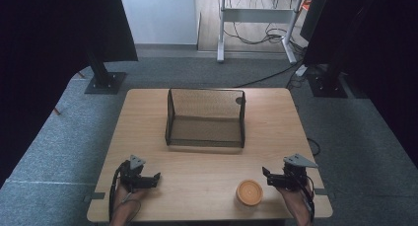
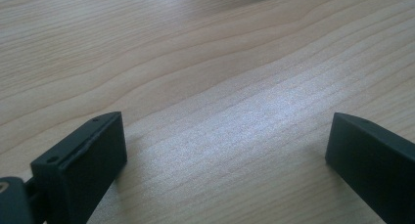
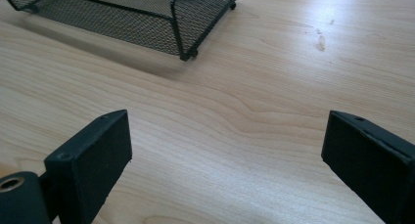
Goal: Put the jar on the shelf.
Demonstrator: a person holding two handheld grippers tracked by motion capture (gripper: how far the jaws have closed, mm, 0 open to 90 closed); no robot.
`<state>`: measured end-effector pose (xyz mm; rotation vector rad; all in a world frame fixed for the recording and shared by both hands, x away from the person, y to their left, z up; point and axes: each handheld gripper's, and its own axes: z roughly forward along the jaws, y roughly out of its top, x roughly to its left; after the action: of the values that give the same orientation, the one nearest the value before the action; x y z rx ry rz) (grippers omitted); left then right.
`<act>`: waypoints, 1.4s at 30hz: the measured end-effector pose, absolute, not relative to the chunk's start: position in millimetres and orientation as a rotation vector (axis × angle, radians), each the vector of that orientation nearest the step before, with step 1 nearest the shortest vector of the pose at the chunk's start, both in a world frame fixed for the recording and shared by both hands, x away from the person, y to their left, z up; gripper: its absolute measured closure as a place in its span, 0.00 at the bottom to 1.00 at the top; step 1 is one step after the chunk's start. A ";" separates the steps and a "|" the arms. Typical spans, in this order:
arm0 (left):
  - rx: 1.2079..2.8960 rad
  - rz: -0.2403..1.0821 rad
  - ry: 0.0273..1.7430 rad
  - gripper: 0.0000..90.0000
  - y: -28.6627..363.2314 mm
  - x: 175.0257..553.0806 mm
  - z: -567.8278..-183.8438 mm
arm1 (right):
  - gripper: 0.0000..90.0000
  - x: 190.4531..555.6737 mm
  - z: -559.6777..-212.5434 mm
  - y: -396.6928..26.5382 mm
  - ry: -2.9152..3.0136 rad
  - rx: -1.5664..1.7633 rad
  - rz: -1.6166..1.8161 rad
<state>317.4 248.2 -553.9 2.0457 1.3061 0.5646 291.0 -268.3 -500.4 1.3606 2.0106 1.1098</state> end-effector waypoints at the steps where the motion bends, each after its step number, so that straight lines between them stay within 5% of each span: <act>1: 2.046 0.565 1.306 0.02 248.2 317.4 -553.9 | 0.04 289.9 -499.9 -267.4 2.013 1.359 1.112; 42: 2.044 0.566 1.310 0.02 248.0 317.0 -553.9 | 0.02 255.8 -486.9 -239.6 2.070 1.264 1.218</act>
<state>317.0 248.0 -553.9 2.0436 1.3104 0.5660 255.8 -239.6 -486.9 1.2639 2.0698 1.2178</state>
